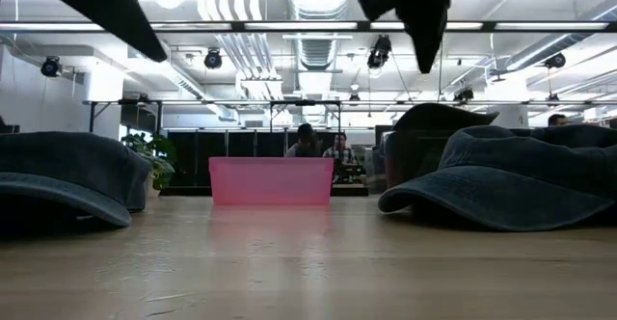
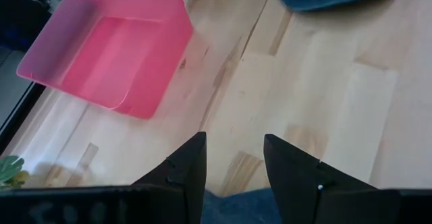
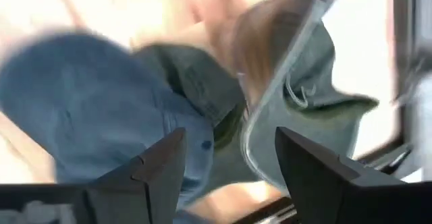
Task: Pick & Place hat
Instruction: Put the left black cap into the transparent bin
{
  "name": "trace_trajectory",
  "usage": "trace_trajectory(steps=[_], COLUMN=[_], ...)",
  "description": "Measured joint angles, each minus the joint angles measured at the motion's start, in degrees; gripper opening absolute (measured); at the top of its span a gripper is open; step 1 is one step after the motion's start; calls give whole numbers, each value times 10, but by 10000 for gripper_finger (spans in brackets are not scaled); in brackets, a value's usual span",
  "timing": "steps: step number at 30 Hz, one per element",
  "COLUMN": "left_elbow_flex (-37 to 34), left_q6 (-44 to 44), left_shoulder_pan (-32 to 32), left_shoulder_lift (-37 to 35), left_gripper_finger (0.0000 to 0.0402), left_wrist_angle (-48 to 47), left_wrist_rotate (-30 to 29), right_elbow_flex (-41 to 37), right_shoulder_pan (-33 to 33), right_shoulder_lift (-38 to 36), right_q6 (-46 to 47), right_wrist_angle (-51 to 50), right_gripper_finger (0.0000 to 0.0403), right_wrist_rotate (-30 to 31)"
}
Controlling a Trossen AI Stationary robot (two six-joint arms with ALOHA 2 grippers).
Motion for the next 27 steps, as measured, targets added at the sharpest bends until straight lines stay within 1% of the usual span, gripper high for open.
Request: trace_trajectory(steps=[2,3,5,7,13,15,17,21,25,27], left_elbow_flex=[-2,-4,-10,-15,-34,-41,-50,-66,-77,-81], left_q6=[-1,-2,-2,-3,-3,-4,-5,-5,-15,-19], left_shoulder_pan=[-1,-1,-1,-1,-1,-1,1,7,9,9], left_shoulder_lift=[0,0,0,0,0,0,0,0,0,-1], left_gripper_finger=[142,142,142,142,142,142,142,142,142,142], left_wrist_angle=[-4,-4,-5,-4,-4,-4,-4,-4,-1,-1], left_wrist_rotate=[-1,-1,-1,-2,-17,-29,-43,-54,-54,-54], right_elbow_flex=[-33,-50,-92,-137,-272,-305,-333,-379,-423,-436], right_shoulder_pan=[27,42,69,89,108,108,107,107,97,89], right_shoulder_lift=[-8,-13,-32,-62,-189,-223,-244,-261,-260,-261], right_q6=[-69,-97,-131,-139,-80,-82,-104,-147,-119,-105], right_wrist_angle=[-2,-1,3,23,121,162,194,217,218,236], right_gripper_finger=[224,224,224,224,224,224,224,224,224,222], right_wrist_rotate=[28,55,118,151,151,150,149,145,145,146])
